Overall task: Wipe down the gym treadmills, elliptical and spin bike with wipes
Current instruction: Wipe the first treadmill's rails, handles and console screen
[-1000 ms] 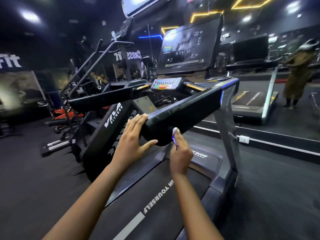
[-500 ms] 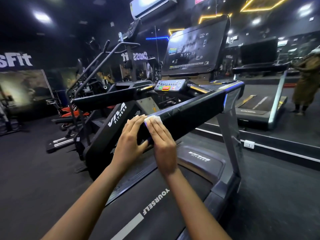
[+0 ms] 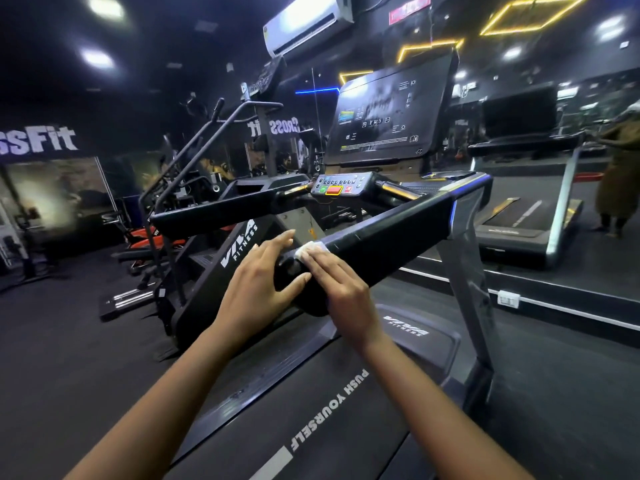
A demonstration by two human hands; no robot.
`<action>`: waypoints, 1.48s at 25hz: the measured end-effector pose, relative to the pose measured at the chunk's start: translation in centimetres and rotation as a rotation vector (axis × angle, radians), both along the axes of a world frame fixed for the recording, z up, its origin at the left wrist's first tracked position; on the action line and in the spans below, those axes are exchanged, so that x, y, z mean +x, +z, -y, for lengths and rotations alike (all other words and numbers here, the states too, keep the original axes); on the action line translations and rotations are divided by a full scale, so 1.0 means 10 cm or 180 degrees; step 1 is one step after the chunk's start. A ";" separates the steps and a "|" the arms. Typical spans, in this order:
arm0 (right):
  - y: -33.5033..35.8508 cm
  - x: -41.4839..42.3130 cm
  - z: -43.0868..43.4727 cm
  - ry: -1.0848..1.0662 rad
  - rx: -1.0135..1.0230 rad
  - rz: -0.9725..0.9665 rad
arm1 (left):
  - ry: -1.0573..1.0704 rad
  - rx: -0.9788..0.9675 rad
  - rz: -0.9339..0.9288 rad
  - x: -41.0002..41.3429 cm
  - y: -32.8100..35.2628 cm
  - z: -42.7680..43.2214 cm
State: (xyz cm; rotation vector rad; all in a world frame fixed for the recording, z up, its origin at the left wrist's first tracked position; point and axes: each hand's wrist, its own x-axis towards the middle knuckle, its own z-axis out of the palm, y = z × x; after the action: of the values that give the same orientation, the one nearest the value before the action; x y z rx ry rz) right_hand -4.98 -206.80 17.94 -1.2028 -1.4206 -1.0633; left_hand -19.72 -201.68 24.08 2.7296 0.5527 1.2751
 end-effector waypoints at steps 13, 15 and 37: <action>0.03 0.64 -0.08 -0.0355 0.0489 -0.1741 | 0.0354 0.0173 -0.1660 0.47 0.30 -0.23; -0.20 0.09 -0.05 -0.0038 0.0568 -0.1705 | 0.0315 0.0184 -0.1680 0.47 0.30 -0.24; -0.45 0.13 -0.35 -0.0229 0.0969 -0.1752 | 0.0288 0.0119 -0.1534 0.47 0.27 -0.25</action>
State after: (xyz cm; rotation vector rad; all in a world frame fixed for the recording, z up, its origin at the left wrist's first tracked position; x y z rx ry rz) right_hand -3.68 -203.31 13.41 -1.2057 -0.7681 -0.8664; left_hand -15.07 -199.15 26.83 3.0810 0.6980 0.6325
